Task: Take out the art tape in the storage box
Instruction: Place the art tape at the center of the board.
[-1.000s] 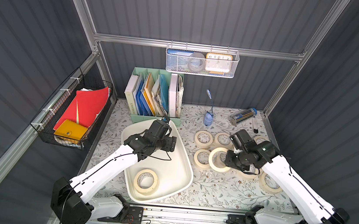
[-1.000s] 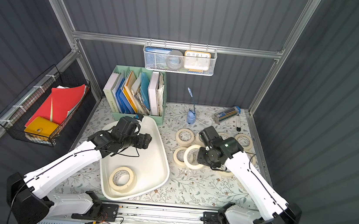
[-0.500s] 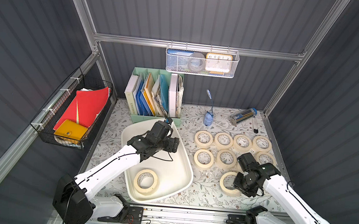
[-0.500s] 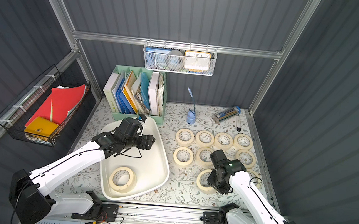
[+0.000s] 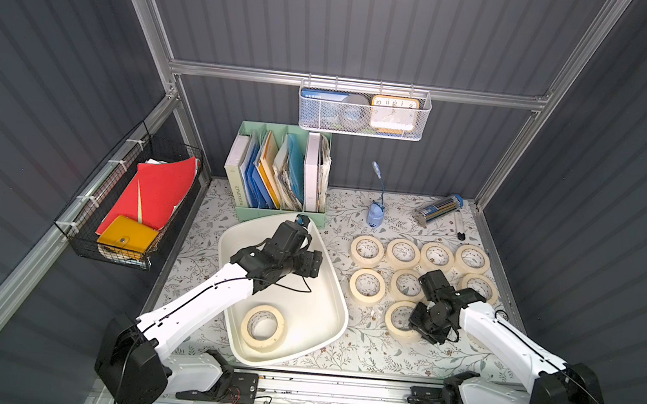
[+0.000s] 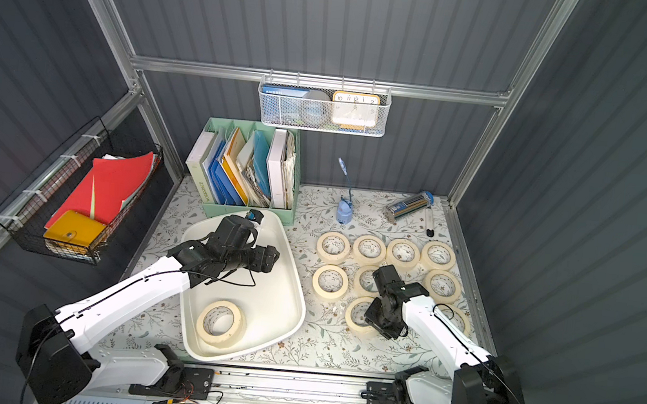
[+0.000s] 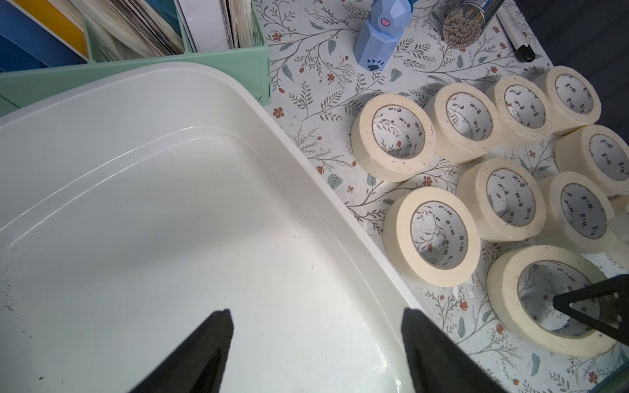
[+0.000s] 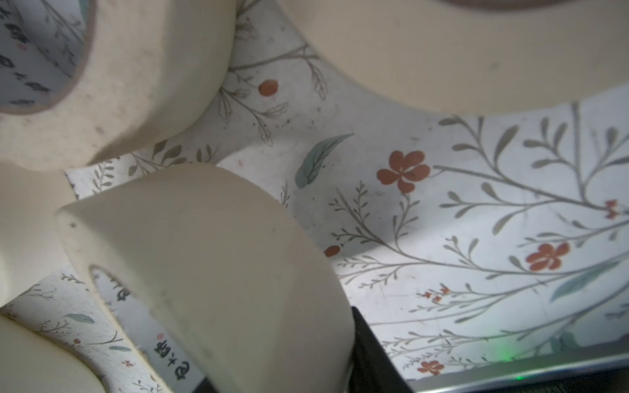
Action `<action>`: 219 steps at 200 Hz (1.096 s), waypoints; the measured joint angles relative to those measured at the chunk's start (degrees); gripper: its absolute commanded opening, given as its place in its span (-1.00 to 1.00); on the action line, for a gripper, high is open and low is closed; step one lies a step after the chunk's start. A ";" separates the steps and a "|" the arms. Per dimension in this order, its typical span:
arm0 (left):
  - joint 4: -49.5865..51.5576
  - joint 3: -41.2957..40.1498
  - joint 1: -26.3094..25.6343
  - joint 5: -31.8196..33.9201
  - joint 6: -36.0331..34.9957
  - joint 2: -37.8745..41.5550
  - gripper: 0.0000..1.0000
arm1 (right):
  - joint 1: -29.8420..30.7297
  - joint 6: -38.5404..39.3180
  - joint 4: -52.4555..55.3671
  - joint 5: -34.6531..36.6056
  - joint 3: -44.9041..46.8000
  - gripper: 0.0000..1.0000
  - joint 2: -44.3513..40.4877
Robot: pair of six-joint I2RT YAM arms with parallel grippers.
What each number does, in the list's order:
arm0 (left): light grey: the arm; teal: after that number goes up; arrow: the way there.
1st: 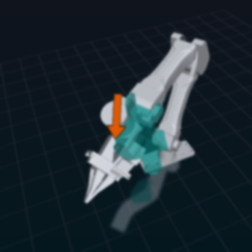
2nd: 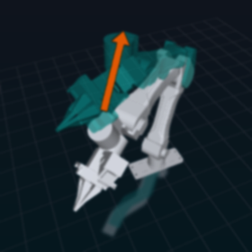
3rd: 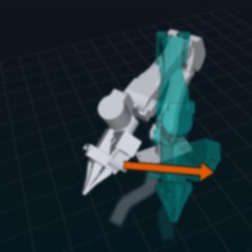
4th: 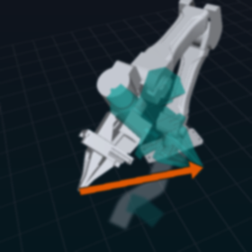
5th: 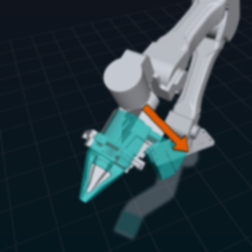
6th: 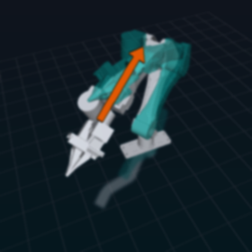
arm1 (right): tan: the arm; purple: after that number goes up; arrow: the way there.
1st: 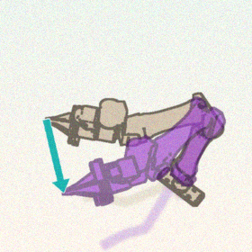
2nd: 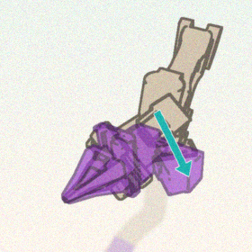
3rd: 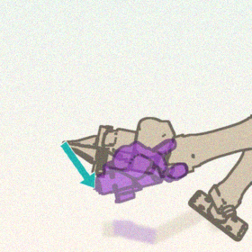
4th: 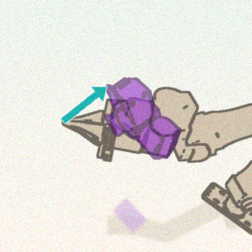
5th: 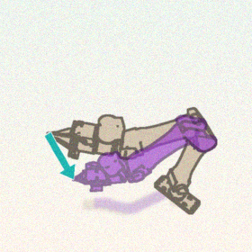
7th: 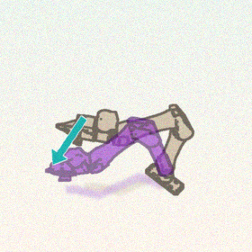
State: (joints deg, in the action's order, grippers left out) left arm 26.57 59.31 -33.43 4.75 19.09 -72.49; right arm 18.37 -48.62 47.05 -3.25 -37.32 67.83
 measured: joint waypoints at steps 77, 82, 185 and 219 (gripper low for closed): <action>-0.02 -0.02 -0.02 -0.07 -0.02 -0.17 0.68 | -0.04 -0.39 1.42 2.62 1.77 0.09 -3.52; -0.04 -0.02 -0.02 -0.07 -0.02 -0.17 0.68 | -0.07 -0.52 1.44 2.64 1.77 0.10 -3.41; 1.16 -0.02 0.00 0.42 0.00 -0.15 0.70 | 0.57 2.71 7.39 4.55 -11.80 0.26 -1.62; 3.28 -0.02 0.00 2.40 1.53 0.66 0.72 | 7.89 6.54 10.10 6.54 -23.34 0.26 5.42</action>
State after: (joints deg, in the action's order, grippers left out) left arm 29.85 59.29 -33.43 7.16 20.62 -71.83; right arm 26.26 -42.09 57.14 3.29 -60.66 73.25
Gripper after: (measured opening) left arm 0.858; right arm 0.630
